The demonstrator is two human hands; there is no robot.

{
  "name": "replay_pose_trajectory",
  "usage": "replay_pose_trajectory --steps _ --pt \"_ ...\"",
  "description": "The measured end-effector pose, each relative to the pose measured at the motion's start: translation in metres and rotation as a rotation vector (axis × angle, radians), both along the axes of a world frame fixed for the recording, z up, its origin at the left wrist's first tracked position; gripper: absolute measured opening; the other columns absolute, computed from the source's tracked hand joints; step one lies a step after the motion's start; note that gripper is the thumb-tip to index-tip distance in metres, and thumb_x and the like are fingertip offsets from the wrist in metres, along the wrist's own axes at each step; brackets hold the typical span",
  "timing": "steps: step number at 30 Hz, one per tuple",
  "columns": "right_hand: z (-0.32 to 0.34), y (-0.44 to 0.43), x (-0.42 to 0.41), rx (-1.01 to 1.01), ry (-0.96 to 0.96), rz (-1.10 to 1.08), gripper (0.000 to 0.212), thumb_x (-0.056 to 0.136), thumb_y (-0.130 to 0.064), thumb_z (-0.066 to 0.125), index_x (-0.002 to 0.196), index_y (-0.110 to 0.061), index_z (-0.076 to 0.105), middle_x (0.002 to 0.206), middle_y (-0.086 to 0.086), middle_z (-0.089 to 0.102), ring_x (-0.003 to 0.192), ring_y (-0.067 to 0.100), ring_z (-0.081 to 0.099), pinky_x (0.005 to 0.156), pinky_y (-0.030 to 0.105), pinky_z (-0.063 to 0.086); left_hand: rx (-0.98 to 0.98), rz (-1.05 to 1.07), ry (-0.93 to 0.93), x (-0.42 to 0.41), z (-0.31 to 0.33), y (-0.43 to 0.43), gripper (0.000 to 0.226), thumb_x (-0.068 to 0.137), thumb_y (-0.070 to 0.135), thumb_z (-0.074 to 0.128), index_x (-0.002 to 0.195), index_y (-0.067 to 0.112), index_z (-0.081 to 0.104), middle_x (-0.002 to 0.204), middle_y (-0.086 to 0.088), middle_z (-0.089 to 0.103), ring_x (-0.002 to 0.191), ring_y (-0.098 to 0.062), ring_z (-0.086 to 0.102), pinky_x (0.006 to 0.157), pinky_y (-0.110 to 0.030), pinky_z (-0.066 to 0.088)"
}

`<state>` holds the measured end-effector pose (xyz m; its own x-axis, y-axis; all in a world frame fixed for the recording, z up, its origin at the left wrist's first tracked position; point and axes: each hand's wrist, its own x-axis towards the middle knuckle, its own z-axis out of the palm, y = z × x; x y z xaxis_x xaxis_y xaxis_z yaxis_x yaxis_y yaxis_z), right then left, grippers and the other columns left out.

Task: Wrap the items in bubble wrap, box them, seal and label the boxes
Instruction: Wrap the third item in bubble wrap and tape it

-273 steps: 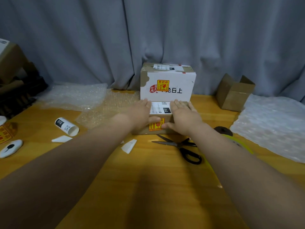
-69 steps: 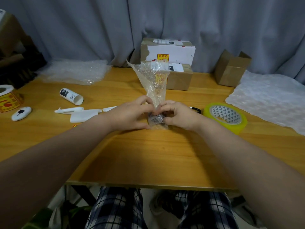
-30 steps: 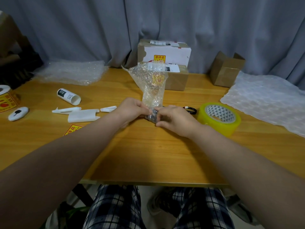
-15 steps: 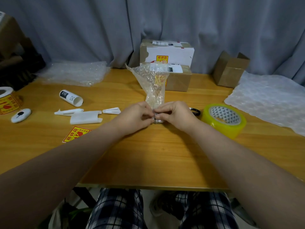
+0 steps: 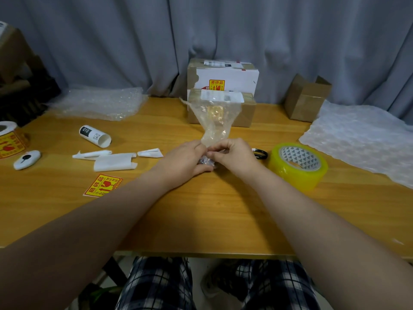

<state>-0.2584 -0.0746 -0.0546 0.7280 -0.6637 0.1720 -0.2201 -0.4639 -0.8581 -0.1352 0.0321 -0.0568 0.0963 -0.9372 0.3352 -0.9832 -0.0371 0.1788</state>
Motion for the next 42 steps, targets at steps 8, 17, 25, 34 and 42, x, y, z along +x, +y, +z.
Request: replay_pose_trajectory --steps 8,17,25,34,42 --pt "0.005 0.000 -0.016 -0.079 0.097 0.215 0.014 0.085 -0.026 0.071 0.093 -0.014 0.072 0.088 0.010 0.070 0.079 0.011 0.059 0.080 0.034 0.050 0.021 -0.007 0.371 0.008 0.012 0.001 0.028 0.093 0.032 0.054 0.099 0.007 0.063 0.096 -0.006 0.062 0.087 -0.018 0.054 0.078 -0.033 0.043" --pt "0.000 0.000 -0.015 0.136 0.072 -0.023 0.039 0.100 -0.031 0.048 0.087 -0.002 0.071 0.092 0.017 0.072 0.081 0.024 0.068 0.080 0.032 0.055 0.071 0.064 0.584 -0.002 0.003 -0.019 0.043 0.082 0.049 0.063 0.118 0.027 0.058 0.114 -0.003 0.050 0.105 -0.014 0.050 0.096 -0.028 0.040" --pt "0.014 0.011 -0.008 0.293 0.079 -0.029 0.029 0.094 -0.025 0.058 0.075 -0.008 0.073 0.077 0.010 0.070 0.076 0.022 0.065 0.080 0.041 0.054 0.121 0.101 0.459 -0.011 0.001 -0.016 0.055 0.077 0.047 0.070 0.117 0.019 0.046 0.112 0.002 0.049 0.102 -0.015 0.049 0.084 -0.030 0.044" --pt "0.037 -0.018 0.000 -0.767 0.395 0.052 0.081 0.081 0.001 0.059 0.147 -0.034 0.029 0.158 -0.002 0.009 0.145 0.023 0.006 0.119 0.043 0.007 0.157 0.020 0.347 -0.004 0.003 -0.007 0.035 0.086 0.035 0.064 0.106 0.023 0.038 0.092 0.015 0.041 0.088 -0.009 0.043 0.065 -0.020 0.032" --pt "0.043 -0.040 0.009 -1.062 0.509 0.226 0.010 0.089 -0.018 0.055 0.083 -0.025 0.055 0.094 -0.007 0.058 0.103 0.021 0.049 0.097 0.037 0.031 0.244 -0.011 0.410 0.020 0.004 0.010 0.037 0.085 0.034 0.065 0.112 0.023 0.041 0.103 0.009 0.047 0.094 -0.008 0.046 0.078 -0.028 0.041"
